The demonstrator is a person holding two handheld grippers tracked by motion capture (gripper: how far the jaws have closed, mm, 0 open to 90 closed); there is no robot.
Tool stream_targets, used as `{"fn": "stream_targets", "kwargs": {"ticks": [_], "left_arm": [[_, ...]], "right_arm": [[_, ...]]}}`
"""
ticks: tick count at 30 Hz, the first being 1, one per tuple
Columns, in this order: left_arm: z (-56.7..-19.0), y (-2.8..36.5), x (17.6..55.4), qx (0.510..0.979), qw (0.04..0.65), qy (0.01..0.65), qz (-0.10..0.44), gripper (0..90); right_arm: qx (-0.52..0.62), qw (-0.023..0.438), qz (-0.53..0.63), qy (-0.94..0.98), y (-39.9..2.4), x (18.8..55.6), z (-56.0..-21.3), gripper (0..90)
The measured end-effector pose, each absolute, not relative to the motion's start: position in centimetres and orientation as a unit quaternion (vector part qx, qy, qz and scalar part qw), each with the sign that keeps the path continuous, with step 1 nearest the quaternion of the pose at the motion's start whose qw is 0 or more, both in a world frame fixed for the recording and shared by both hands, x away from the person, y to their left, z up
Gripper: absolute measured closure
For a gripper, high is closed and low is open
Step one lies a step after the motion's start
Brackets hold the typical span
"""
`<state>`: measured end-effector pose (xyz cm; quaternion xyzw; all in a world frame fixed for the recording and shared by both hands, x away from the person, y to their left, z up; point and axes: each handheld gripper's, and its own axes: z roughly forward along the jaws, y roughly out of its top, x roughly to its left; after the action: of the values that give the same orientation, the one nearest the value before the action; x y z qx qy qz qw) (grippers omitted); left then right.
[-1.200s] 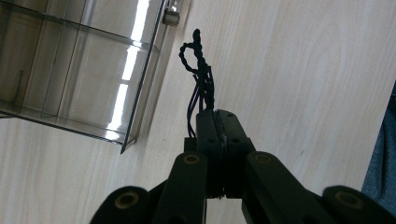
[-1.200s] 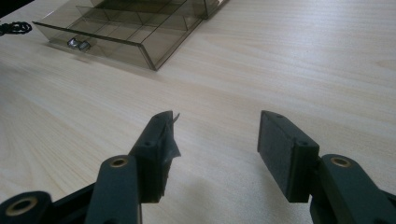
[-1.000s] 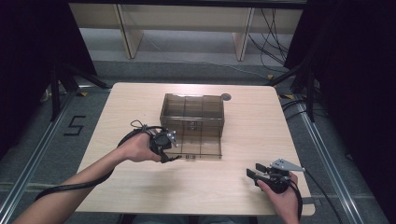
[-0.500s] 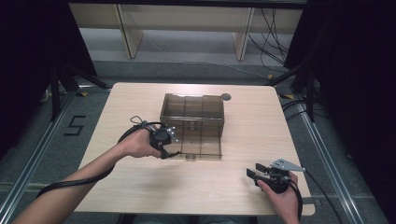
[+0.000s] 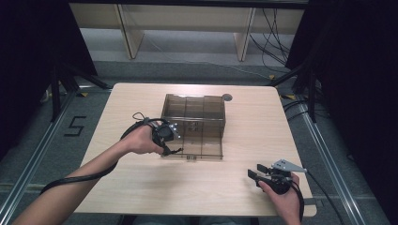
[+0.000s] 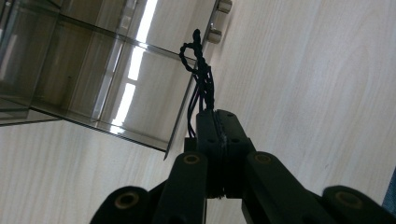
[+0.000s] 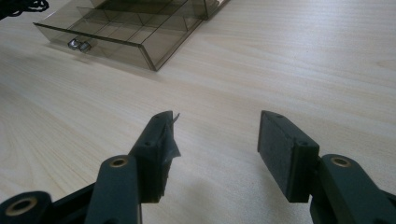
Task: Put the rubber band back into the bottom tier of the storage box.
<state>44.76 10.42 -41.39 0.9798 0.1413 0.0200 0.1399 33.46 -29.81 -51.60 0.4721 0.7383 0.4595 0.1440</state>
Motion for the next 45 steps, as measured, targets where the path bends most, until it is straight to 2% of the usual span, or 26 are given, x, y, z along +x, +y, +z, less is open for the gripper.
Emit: {"fn": "stream_targets", "kwargs": {"ticks": [11, 14, 45], "left_arm": [[-41.4, 10.5, 45.6, 0.979, 0.136, 0.15, 0.022, 88.5], [-41.5, 10.5, 45.9, 0.978, 0.135, 0.155, 0.021, 88.5], [-42.7, 10.8, 48.0, 0.975, 0.12, 0.187, 0.024, 88.5]], "right_arm": [[0.477, 0.134, 0.461, 0.736, -29.7, 33.4, -51.6, 46.7], [0.471, 0.144, 0.459, 0.739, -29.8, 33.5, -51.6, 46.7], [0.472, 0.145, 0.461, 0.737, -29.8, 33.5, -51.6, 46.7]]}}
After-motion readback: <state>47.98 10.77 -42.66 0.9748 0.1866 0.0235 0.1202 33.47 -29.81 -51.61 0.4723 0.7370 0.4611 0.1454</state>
